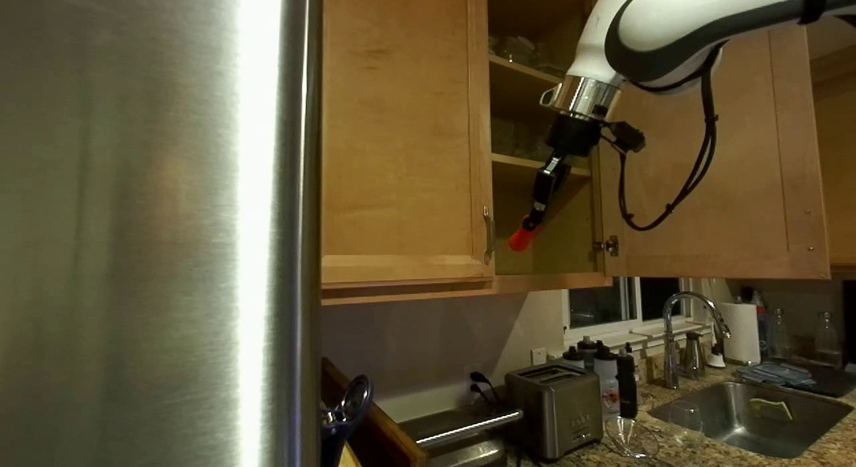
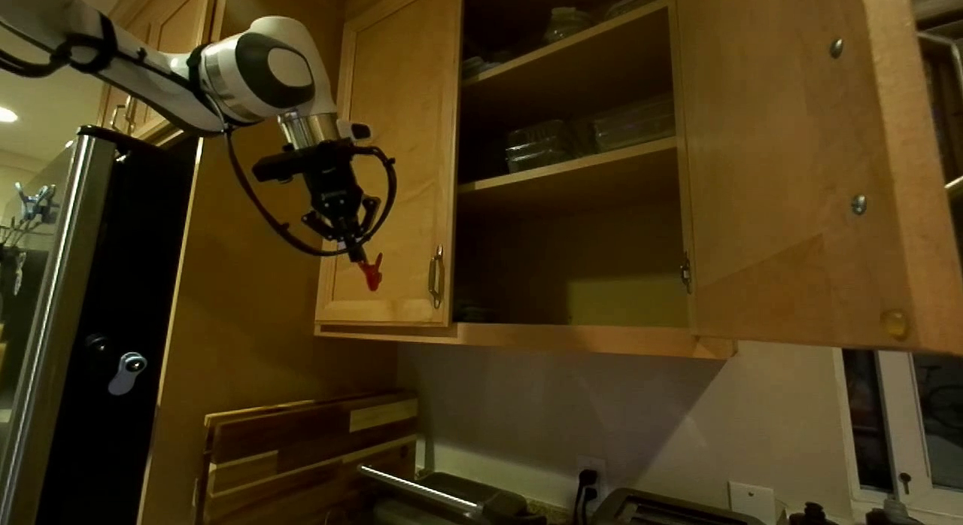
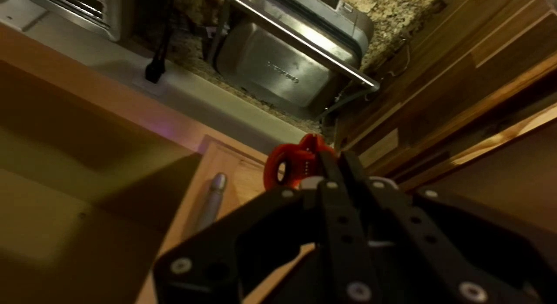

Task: Open the cupboard, take the orange clamp and put it inside

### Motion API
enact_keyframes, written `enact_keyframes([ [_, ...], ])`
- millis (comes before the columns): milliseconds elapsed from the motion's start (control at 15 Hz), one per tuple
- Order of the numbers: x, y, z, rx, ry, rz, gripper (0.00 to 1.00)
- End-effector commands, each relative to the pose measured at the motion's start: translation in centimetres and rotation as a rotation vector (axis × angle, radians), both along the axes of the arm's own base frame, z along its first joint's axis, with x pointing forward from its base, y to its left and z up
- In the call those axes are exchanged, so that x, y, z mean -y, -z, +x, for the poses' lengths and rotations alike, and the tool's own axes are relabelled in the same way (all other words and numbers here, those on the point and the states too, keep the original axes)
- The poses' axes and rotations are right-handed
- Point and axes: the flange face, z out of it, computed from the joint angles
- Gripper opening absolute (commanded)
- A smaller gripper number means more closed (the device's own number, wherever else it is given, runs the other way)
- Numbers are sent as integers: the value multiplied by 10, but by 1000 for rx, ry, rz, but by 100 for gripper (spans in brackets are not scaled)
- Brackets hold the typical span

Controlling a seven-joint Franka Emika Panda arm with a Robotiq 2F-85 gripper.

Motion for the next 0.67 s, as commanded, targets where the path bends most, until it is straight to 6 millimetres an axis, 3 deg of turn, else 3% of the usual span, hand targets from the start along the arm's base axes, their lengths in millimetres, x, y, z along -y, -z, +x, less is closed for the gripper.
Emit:
enact_keyframes([
  [0,33,-11,16,42,127,3,3],
  [600,98,4,77,77,332,121,3],
])
